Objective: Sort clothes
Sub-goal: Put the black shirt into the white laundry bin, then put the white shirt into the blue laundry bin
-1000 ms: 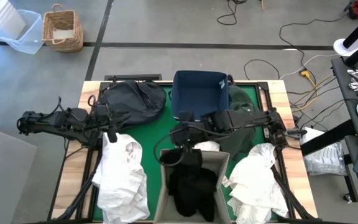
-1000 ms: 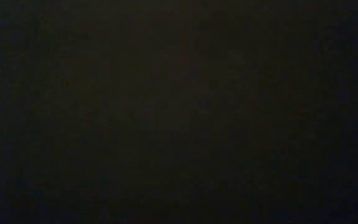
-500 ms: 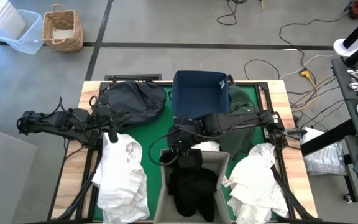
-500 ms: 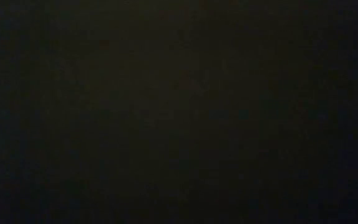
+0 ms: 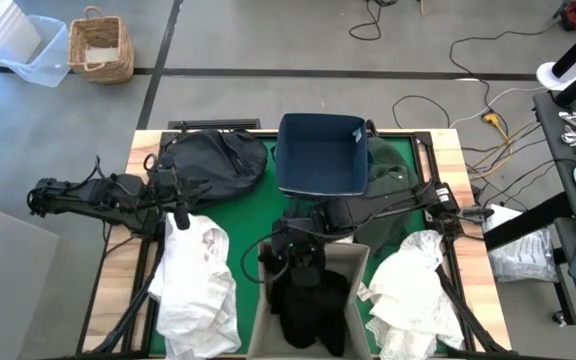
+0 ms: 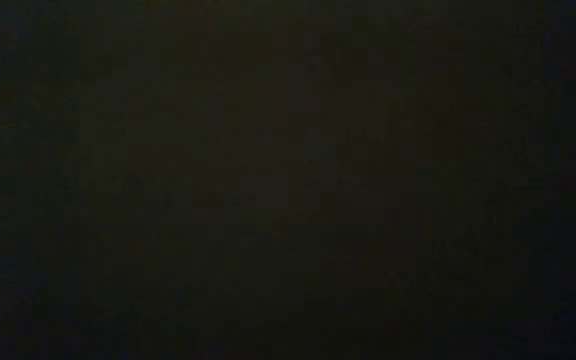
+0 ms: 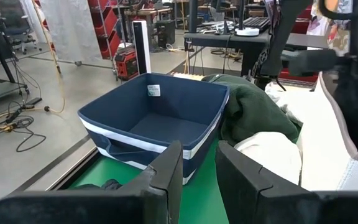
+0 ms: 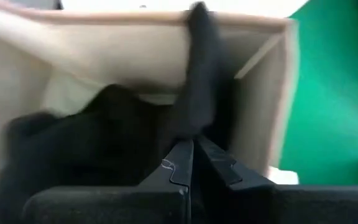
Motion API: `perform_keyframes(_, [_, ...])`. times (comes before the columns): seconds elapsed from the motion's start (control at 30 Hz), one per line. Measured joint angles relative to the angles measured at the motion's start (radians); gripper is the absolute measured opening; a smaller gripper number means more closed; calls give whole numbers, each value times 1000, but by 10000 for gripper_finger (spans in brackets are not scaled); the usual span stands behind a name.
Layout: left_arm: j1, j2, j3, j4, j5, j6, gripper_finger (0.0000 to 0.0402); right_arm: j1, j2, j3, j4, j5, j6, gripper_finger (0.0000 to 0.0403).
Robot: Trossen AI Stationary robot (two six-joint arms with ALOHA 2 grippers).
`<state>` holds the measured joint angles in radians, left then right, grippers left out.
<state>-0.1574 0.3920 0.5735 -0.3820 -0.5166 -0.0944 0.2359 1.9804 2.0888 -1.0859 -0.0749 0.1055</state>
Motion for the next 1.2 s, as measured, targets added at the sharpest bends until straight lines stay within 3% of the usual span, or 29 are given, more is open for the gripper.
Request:
perform_keyframes(0.2, [0,0,0,0,0,0,77,45,-1,1,6,-23,50,9])
perform_keyframes(0.43, [0,0,0,0,0,0,77,106,0,-32,6,-188,98,9])
perform_keyframes(0.57, [0,0,0,0,0,0,77,136,-9,-34,6,-189,153,9])
perform_keyframes(0.87, [0,2,0,4,0,0,77,167,-96,-28,-18,70,189,9])
perform_keyframes(1.2, [0,41,0,64,5,0,77,161,-277,-88,-76,342,90,9])
